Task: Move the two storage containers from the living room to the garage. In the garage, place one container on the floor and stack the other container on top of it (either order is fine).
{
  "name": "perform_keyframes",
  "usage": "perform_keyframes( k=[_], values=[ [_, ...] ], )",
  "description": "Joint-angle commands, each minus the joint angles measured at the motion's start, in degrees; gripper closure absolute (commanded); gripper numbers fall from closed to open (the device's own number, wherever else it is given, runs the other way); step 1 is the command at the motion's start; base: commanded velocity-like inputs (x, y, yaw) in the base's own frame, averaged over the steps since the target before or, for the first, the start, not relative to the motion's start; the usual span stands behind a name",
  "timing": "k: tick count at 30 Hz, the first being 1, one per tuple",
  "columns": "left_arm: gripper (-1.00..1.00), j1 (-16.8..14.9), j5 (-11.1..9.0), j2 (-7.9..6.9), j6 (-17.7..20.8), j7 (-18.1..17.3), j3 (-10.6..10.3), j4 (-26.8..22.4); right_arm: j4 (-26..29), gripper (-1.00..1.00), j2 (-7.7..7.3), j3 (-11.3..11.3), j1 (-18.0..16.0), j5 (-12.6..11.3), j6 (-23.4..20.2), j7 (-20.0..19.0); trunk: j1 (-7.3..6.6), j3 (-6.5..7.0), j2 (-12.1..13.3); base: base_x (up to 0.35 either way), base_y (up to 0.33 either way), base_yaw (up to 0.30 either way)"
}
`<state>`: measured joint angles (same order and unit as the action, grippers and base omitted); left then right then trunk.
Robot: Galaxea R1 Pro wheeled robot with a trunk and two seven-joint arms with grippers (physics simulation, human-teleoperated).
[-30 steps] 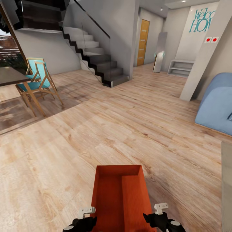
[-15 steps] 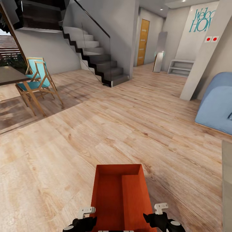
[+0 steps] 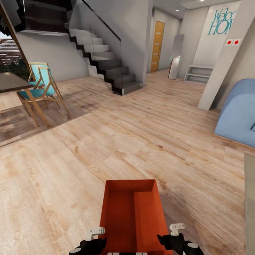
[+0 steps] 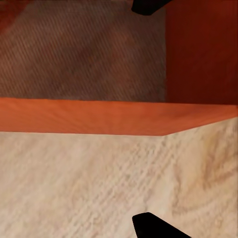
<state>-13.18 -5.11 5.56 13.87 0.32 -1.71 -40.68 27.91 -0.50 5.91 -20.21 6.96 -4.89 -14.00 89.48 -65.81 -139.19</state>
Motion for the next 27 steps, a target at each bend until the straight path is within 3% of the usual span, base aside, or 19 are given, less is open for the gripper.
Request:
perform_keyframes(
  k=[1, 19, 23, 27],
  values=[
    [-1.00, 0.0, -0.5, -0.02, 0.3, 0.0, -0.1, -0.1, 0.1, -1.00, 0.06, 0.5, 0.0, 0.6, -0.3, -0.5, 0.21, -0.23, -0.4, 0.000, 0.000, 0.000],
    [-1.00, 0.0, -0.7, -0.02, 0.3, 0.0, 0.0, -0.1, 0.1, -1.00, 0.06, 0.4, 0.0, 0.6, -0.3, -0.5, 0.65, -0.59, -1.2, 0.000, 0.000, 0.000],
    [-1.00, 0.0, -0.6, 0.04, 0.3, 0.0, 0.0, -0.1, 0.1, -1.00, 0.06, 0.4, 0.0, 0.6, -0.3, -0.5, 1.53, -1.31, -2.8, 0.000, 0.000, 0.000],
    [-1.00, 0.0, -0.6, 0.03, 0.3, 0.0, -0.1, -0.1, 0.1, -1.00, 0.06, 0.4, 0.0, 0.6, -0.3, -0.5, 1.53, -1.31, -2.8, 0.000, 0.000, 0.000]
  ],
)
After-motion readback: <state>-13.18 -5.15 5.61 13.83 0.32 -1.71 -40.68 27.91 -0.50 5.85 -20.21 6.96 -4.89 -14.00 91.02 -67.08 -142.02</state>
